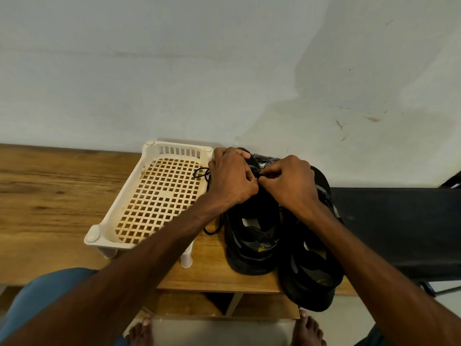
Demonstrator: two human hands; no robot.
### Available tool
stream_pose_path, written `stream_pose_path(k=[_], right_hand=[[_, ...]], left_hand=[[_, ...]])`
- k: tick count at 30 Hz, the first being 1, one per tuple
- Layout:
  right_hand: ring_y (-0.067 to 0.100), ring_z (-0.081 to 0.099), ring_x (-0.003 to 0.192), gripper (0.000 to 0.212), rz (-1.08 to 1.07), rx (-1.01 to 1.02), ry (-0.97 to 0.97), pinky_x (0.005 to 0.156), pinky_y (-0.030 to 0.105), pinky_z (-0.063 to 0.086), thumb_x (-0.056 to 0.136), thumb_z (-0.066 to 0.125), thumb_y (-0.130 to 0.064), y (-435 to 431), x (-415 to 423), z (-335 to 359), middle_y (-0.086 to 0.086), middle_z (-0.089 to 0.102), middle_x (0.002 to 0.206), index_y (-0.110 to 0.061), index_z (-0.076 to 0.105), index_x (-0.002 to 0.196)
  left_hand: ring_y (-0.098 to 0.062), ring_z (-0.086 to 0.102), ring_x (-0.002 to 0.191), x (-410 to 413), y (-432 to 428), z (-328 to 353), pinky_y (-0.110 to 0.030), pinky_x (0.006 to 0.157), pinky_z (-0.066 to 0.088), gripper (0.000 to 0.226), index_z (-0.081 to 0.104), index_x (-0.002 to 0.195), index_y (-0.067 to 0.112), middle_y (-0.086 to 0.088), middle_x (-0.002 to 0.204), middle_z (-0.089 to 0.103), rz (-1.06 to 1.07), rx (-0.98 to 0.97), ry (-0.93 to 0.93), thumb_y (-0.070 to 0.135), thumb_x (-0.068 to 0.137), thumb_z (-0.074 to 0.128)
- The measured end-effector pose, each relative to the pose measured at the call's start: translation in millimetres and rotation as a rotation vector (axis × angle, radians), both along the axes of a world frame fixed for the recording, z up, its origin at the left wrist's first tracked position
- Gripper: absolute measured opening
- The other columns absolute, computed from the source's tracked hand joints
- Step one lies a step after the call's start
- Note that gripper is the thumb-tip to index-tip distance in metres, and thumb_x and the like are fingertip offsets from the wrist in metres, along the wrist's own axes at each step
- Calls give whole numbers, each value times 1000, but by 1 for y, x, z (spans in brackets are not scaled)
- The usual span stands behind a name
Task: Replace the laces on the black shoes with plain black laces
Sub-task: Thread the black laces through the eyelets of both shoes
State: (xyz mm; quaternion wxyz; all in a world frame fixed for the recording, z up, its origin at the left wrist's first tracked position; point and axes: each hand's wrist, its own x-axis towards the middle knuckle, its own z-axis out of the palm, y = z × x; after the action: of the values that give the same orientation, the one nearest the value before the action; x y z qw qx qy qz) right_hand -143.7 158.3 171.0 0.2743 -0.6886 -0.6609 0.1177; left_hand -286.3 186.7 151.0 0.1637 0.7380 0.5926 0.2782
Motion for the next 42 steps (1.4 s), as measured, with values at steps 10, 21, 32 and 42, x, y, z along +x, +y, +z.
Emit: stream_pose_path(k=[10, 21, 32, 42], right_hand=[[11, 72, 74, 19, 91, -63, 49, 73, 32, 61, 93, 69, -32, -6, 3, 5, -2, 77, 83, -18, 81, 94], [6, 60, 48, 32, 19, -222, 346, 50, 22, 49, 98, 64, -18, 9, 13, -3, 7, 66, 64, 1, 72, 74], [18, 69, 64, 14, -133, 85, 1463, 80, 39, 52, 104, 45, -15, 1, 51, 55, 0, 69, 69, -14, 55, 95], [11, 66, 70, 11, 199, -282, -127, 61, 19, 48, 87, 74, -17, 8, 25, 18, -5, 72, 79, -16, 83, 94]], left_hand=[[-16, 32, 132, 2, -1, -11, -33, 100, 25, 8, 81, 91, 27, 11, 139, 52, 40, 37, -141, 23, 84, 78], [-13, 37, 127, 2, -6, -20, -42, 103, 31, 20, 79, 95, 27, 15, 130, 58, 10, 62, -87, 24, 77, 74], [-14, 53, 121, 6, -12, -9, -48, 106, 32, 15, 80, 94, 31, 18, 112, 71, 158, 18, -154, 27, 85, 69], [-11, 64, 77, -33, 10, 35, -27, 71, 48, 30, 77, 96, 8, -2, 82, 72, 383, 77, -910, 37, 94, 71]])
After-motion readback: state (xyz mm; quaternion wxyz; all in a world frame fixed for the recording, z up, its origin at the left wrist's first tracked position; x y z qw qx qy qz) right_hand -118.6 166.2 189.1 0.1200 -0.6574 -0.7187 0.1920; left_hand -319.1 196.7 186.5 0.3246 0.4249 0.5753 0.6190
